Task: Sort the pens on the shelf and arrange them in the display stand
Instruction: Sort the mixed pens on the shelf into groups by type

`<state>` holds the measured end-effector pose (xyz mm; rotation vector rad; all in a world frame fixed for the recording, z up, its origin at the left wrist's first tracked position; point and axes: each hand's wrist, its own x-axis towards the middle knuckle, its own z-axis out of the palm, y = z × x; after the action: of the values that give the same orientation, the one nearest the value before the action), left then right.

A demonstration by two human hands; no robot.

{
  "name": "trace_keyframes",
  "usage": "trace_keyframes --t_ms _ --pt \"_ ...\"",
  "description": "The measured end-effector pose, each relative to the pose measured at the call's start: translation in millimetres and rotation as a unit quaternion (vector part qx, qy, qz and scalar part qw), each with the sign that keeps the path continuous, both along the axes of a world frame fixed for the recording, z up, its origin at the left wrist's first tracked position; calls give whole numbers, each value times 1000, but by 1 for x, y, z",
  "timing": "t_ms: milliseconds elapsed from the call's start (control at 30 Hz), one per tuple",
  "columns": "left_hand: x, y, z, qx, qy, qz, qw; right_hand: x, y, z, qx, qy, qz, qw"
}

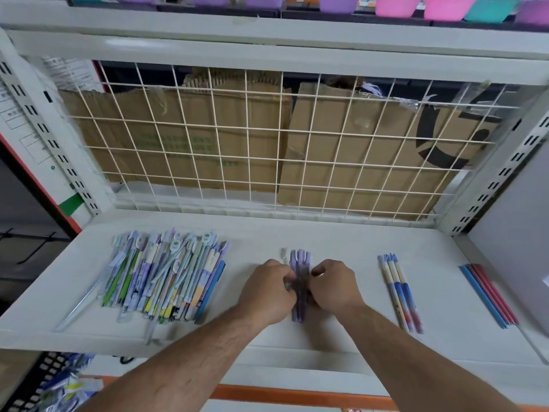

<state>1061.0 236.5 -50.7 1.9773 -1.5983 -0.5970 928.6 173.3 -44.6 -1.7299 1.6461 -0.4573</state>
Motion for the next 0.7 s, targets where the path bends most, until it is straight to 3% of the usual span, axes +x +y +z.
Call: trace_keyframes --t_ms 233,300,433,533,700 --pt "12 15 13 -1 -60 35 998 0 12 16 -26 16 -7 1000" --pt "23 23 20 1 -148 57 987 2 14 22 -41 10 -6 999" --pt "51 34 28 81 -346 90 930 8 16 31 -72 0 1 997" --pt "67 37 31 138 -360 120 915 15 19 34 -77 -14 10 997" --pt "73 35 34 159 -357 115 913 22 22 33 -86 -26 26 996"
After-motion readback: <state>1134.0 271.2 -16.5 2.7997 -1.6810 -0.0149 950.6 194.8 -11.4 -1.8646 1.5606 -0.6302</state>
